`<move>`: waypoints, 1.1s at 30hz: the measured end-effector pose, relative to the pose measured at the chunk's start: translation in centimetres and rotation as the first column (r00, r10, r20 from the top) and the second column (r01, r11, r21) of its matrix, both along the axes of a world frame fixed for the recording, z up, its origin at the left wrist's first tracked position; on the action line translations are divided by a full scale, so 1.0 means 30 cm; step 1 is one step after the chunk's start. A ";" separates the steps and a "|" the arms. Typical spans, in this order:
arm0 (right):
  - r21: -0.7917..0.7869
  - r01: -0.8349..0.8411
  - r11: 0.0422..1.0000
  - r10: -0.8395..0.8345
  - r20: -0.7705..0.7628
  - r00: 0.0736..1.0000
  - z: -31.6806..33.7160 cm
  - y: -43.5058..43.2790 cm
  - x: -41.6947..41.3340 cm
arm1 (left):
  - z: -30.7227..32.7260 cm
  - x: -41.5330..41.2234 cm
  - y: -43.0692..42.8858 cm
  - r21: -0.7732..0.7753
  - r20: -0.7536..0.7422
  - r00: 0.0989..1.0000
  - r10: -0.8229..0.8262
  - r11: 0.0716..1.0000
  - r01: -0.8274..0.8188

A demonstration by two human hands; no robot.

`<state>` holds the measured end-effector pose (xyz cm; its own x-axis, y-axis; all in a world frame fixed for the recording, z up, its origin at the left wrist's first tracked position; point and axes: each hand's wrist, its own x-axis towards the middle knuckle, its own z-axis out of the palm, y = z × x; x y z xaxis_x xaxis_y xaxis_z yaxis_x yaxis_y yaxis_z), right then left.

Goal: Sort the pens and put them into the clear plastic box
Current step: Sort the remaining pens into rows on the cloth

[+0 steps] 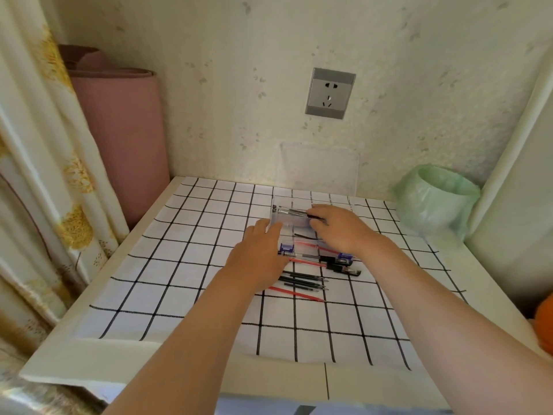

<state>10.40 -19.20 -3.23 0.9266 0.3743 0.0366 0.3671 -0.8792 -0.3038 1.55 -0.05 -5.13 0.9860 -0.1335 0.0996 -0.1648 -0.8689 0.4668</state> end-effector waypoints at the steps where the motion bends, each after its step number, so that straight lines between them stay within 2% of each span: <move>1: 0.029 -0.010 1.000 0.009 0.024 1.000 0.002 -0.008 -0.002 | 0.002 0.000 0.001 0.006 -0.003 1.000 0.004 1.000 -0.004; 3: 0.083 -0.036 0.996 0.027 0.102 0.994 0.006 -0.029 -0.008 | 0.005 0.000 0.002 0.020 0.026 1.000 0.017 1.000 -0.018; 5: 0.113 -0.051 0.992 0.028 0.192 0.981 0.016 -0.050 -0.026 | 0.009 -0.001 -0.002 0.044 0.119 0.992 0.031 0.998 -0.037; 8: 0.071 -0.090 0.993 0.065 0.302 0.951 0.045 -0.071 -0.094 | 0.026 -0.003 -0.013 0.049 0.235 0.972 0.028 0.998 -0.040; 9: 0.054 -0.109 0.993 0.089 0.289 0.953 0.055 -0.072 -0.122 | 0.029 -0.003 -0.015 0.044 0.244 0.970 0.012 0.999 -0.024; 12: -0.013 -0.104 0.994 0.105 0.120 0.987 0.082 -0.084 -0.200 | 0.039 -0.017 -0.028 0.025 0.195 0.979 -0.066 0.998 0.062; 15: -0.121 -0.074 0.990 0.076 0.018 0.997 0.079 -0.109 -0.241 | 0.033 -0.038 -0.047 0.072 0.119 0.982 -0.147 0.988 0.139; 21: -0.251 -0.033 0.967 0.042 0.029 0.999 0.059 -0.143 -0.274 | 0.005 -0.052 -0.078 0.131 0.039 0.981 -0.190 0.974 0.184; 27: -0.227 -0.053 0.972 0.047 -0.034 0.998 0.031 -0.156 -0.278 | 0.017 -0.052 -0.092 0.145 0.109 0.971 -0.211 0.970 0.194; 33: -0.013 -0.058 0.998 0.057 -0.033 0.998 0.048 -0.151 -0.279 | 0.034 -0.046 -0.121 0.219 0.199 0.939 -0.281 0.947 0.236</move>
<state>2.02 -23.73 -1.78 0.9041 0.4272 0.0016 0.4074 -0.8611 -0.3042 0.18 -3.70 -4.12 0.8694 -0.4189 0.2621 -0.4768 -0.8504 0.2224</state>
